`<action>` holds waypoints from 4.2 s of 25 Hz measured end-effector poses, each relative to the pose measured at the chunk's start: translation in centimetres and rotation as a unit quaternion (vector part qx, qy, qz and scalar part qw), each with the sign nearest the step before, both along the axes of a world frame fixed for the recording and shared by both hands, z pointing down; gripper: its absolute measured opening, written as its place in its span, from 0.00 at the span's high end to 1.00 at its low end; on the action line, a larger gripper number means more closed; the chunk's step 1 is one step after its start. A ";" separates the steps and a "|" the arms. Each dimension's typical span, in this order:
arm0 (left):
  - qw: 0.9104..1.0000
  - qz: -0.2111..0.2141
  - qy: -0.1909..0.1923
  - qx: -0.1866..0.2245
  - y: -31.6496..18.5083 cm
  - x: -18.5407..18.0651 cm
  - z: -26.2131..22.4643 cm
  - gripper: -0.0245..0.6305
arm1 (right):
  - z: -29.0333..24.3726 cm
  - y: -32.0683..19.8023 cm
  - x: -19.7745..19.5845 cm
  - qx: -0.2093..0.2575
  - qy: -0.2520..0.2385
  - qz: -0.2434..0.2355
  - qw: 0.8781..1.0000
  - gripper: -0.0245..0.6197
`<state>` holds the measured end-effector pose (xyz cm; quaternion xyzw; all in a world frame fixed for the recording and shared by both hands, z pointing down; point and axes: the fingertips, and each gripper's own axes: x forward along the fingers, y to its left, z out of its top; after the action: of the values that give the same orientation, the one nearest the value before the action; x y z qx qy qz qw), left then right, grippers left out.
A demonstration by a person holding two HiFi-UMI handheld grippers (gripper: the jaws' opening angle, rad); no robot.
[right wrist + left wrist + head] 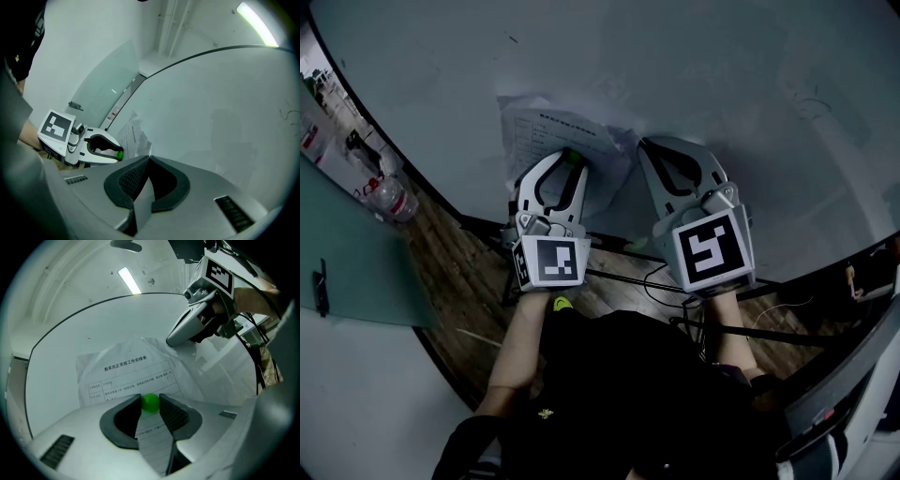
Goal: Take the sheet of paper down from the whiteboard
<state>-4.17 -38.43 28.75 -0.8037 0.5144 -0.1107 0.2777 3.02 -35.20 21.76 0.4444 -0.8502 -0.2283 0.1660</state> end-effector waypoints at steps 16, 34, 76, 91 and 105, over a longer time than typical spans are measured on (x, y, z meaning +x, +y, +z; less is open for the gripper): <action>1.000 -0.004 -0.007 -0.015 1.3 -0.4 1.0 0.74 | 0.0 0.1 -0.1 0.001 -0.001 -0.007 1.000 0.94; 0.999 -0.031 -0.017 -0.025 4.7 -1.3 1.5 0.74 | -0.2 1.5 0.3 0.000 -0.013 -0.035 0.999 0.94; 0.997 -0.035 -0.026 -0.057 11.4 -0.2 3.0 0.74 | 2.7 9.5 0.9 -0.054 -0.064 -0.102 0.991 0.94; 0.999 -0.007 -0.014 -0.050 16.2 -2.6 2.2 0.74 | 2.7 15.4 -1.6 -0.068 -0.065 -0.088 0.992 0.94; 0.998 0.021 -0.006 -0.052 21.6 -3.9 2.3 0.74 | 3.0 21.6 -2.9 -0.088 -0.108 -0.078 0.987 0.94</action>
<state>-8.12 -16.81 31.02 -0.8267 0.4897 -0.1363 0.2413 0.07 -13.57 24.76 0.3826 -0.9119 -0.1159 0.0933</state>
